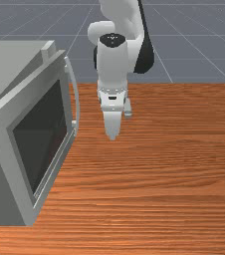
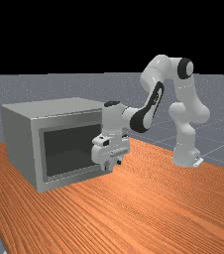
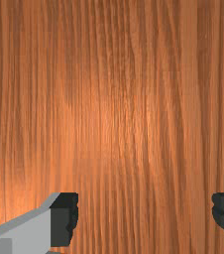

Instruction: Open the microwave

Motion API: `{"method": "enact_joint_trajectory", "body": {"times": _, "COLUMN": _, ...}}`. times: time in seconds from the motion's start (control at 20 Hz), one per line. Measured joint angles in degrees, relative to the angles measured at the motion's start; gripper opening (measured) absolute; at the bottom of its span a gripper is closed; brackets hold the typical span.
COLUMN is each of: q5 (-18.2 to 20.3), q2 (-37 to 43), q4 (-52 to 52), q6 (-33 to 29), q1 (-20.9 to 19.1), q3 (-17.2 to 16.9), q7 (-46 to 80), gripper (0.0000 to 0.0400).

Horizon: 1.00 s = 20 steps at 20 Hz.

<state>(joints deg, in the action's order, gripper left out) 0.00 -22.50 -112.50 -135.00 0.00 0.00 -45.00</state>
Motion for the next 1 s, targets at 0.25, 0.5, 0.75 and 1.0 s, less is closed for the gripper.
{"method": "enact_joint_trajectory", "body": {"times": 0.25, "q5": 0.2, "q2": 0.5, "q4": 0.0, "q6": 0.6, "q1": 0.2, "q3": -0.5, "q7": 2.4, "gripper": 0.0379}}
{"method": "enact_joint_trajectory", "body": {"times": 0.5, "q5": -1.4, "q2": 19.6, "q4": -2.0, "q6": 20.4, "q1": -0.1, "q3": -7.3, "q7": 61.8, "gripper": 0.0033}}
{"method": "enact_joint_trajectory", "body": {"times": 0.75, "q5": -0.5, "q2": 20.3, "q4": -1.7, "q6": 23.9, "q1": 1.4, "q3": -8.5, "q7": 91.9, "gripper": 0.0003}}
{"method": "enact_joint_trajectory", "body": {"times": 1.0, "q5": 0.1, "q2": 27.0, "q4": -2.4, "q6": 24.8, "q1": 0.9, "q3": -9.6, "q7": 94.6, "gripper": 0.0000}}
